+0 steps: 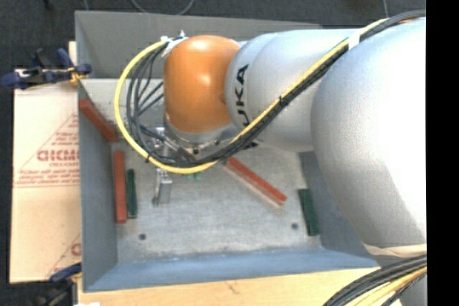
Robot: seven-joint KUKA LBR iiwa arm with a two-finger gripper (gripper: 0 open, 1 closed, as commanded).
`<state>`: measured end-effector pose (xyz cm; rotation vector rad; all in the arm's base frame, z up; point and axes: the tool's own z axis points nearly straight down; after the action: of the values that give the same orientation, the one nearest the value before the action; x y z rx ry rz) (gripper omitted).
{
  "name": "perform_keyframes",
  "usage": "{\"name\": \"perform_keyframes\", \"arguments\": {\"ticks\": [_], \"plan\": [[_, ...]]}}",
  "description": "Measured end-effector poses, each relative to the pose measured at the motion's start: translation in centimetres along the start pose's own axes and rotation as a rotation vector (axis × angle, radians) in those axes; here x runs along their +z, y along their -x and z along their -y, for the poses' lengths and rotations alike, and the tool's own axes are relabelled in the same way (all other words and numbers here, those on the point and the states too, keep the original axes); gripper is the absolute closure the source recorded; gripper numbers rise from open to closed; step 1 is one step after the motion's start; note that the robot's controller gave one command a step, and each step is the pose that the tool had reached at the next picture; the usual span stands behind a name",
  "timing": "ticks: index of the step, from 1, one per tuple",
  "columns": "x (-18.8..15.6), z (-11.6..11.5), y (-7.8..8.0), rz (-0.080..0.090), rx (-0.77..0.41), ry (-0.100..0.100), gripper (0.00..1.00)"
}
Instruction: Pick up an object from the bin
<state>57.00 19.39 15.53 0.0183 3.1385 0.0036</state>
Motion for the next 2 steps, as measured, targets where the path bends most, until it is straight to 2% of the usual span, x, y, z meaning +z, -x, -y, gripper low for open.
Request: {"name": "perform_keyframes", "arguments": {"ticks": [1,2], "plan": [[7.0,2.2,7.8,-0.001,0.215,-0.003,0.0],[-1.9,4.2,8.0,0.009,-0.108,-0.003,0.0]]}}
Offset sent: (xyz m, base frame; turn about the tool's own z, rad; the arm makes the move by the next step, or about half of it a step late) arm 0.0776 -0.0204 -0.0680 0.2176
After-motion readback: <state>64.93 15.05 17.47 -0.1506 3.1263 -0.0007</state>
